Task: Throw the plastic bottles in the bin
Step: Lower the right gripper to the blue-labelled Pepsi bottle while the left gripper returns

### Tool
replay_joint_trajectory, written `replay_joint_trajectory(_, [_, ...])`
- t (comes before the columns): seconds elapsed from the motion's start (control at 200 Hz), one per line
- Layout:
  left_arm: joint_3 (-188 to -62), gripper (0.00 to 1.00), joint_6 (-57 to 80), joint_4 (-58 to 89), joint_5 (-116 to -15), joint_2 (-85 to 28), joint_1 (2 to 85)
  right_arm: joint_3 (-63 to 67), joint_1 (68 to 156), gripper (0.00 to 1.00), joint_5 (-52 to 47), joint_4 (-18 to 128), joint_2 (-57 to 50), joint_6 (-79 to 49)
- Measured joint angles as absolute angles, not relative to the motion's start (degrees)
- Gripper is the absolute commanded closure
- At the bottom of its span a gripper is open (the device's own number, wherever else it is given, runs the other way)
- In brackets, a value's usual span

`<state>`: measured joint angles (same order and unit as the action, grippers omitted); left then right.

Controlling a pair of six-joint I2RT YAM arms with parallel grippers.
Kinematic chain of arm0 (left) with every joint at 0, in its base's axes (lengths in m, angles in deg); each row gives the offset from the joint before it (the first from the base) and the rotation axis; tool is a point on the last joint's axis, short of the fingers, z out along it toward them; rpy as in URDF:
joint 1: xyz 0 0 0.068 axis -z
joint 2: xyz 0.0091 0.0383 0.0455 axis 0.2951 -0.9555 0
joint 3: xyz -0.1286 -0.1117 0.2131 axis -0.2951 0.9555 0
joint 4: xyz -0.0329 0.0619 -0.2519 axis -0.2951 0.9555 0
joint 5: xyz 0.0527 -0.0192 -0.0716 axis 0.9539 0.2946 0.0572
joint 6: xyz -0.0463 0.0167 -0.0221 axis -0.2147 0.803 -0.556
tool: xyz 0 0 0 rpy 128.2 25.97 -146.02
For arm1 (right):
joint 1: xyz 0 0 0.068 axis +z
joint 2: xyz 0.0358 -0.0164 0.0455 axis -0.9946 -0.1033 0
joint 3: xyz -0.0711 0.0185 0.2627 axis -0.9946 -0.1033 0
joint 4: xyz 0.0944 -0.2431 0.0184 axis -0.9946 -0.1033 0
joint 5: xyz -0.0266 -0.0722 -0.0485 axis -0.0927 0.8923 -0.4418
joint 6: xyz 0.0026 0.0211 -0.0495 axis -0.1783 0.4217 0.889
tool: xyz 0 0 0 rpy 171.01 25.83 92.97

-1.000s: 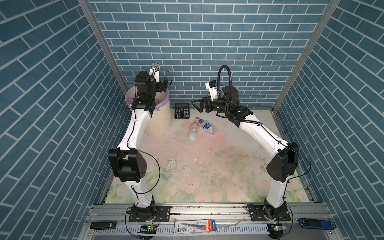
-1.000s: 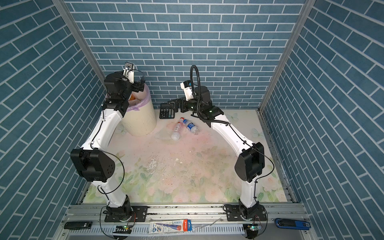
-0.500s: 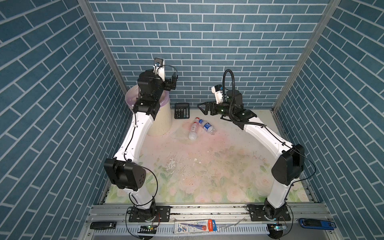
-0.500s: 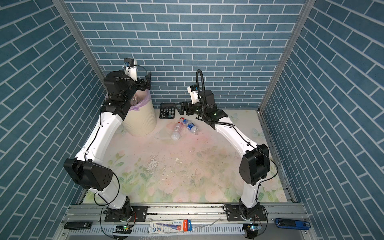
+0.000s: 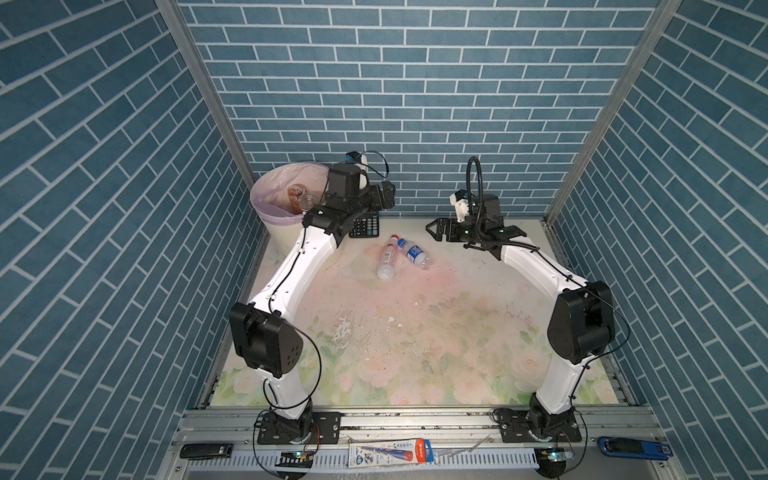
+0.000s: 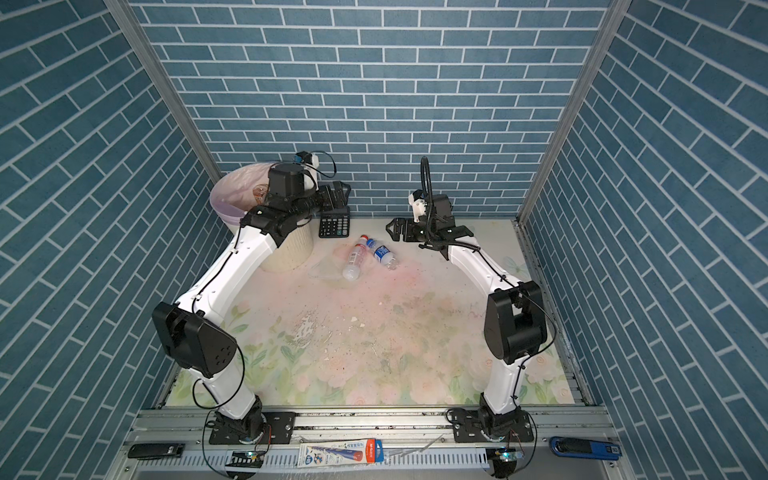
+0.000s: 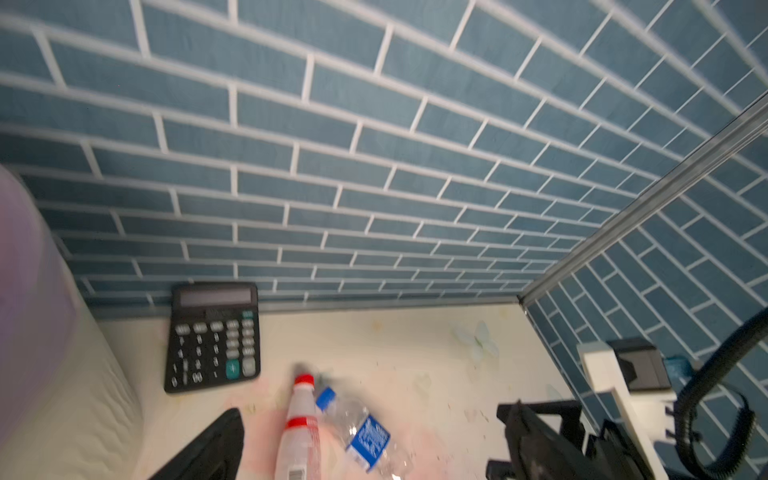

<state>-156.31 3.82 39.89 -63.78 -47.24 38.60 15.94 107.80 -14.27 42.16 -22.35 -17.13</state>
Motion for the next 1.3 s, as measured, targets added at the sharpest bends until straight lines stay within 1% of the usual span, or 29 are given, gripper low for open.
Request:
replay_joint_trajectory(0.23, [-142.8,0.01,-7.1,37.0,-68.0,-47.5,41.3,16.0,107.8,0.02,-14.6,41.4,-29.9,-13.3])
replay_joint_trajectory(0.32, [-138.4,0.01,-10.9,35.2,-69.6,-47.5,41.3,16.8,107.9,0.06,-14.6,40.0,-33.4,-12.5])
replay_joint_trajectory(0.53, [-130.7,0.01,-18.2,30.2,-73.7,-47.5,41.2,20.9,108.1,0.1,-14.6,36.9,-39.7,-11.8])
replay_joint_trajectory(0.79, [-126.1,0.01,-20.5,27.8,-75.9,-47.4,41.2,25.3,109.1,0.18,-13.9,34.7,-42.7,-10.4])
replay_joint_trajectory(1.05, [-124.4,0.01,-21.0,26.6,-77.2,-46.3,41.1,29.2,110.2,0.23,-13.1,31.3,-46.9,-8.2])
replay_joint_trajectory(1.15, [-124.2,0.01,-21.3,25.8,-77.9,-46.0,41.0,30.8,110.9,0.26,-12.4,29.6,-48.3,-7.3])
replay_joint_trajectory(1.3, [-124.0,0.01,-21.5,25.3,-78.8,-45.8,40.9,32.5,111.8,0.34,-11.2,28.1,-49.7,-6.4])
